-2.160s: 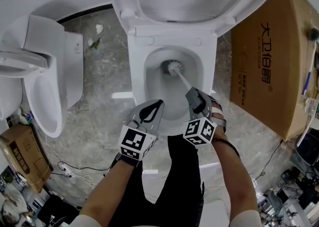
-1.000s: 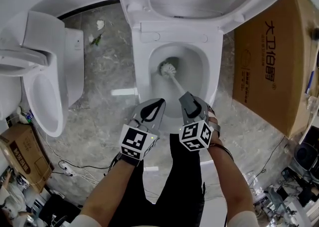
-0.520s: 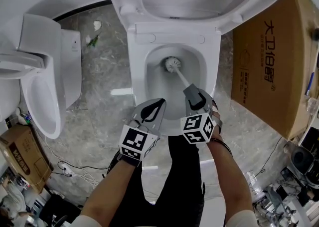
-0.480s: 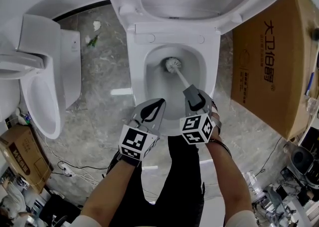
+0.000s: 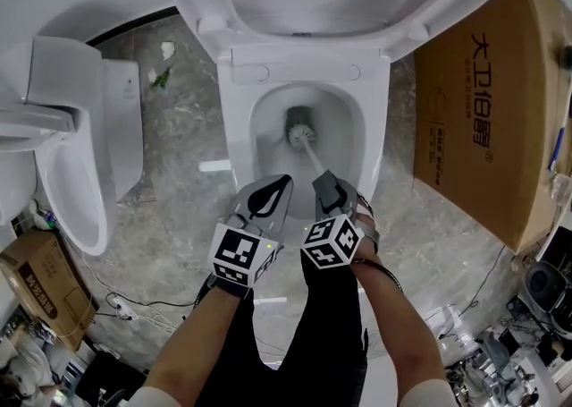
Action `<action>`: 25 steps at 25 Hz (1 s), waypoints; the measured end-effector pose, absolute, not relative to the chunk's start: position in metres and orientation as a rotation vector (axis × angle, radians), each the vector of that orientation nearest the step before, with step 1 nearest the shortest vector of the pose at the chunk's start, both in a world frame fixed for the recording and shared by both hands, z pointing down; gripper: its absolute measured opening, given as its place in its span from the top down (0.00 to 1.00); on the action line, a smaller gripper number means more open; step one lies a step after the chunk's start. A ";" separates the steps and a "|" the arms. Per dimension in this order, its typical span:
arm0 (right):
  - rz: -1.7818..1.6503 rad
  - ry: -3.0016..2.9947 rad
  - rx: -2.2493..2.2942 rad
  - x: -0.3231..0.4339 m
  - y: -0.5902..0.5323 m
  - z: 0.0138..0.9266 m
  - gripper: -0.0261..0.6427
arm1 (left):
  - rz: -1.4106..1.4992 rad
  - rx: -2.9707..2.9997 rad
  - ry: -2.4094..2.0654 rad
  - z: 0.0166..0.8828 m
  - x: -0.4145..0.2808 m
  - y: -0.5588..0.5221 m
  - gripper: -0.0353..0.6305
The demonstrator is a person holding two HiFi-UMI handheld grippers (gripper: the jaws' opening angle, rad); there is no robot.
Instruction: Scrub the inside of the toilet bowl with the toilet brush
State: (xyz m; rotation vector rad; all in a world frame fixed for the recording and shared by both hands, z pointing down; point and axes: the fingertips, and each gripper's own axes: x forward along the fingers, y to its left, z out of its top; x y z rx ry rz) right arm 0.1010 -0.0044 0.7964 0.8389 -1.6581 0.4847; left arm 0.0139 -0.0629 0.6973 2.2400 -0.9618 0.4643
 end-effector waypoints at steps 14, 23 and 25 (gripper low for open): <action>0.509 -1.643 0.887 0.086 -0.044 0.850 0.72 | 0.455 2.218 -0.992 0.720 0.012 -0.072 0.94; 0.536 -1.656 0.920 0.089 -0.059 0.858 0.72 | 0.459 2.215 -1.019 0.719 0.008 -0.080 0.94; 0.569 -1.653 0.940 0.092 -0.057 0.848 0.72 | 0.458 2.216 -1.018 0.712 0.010 -0.079 0.94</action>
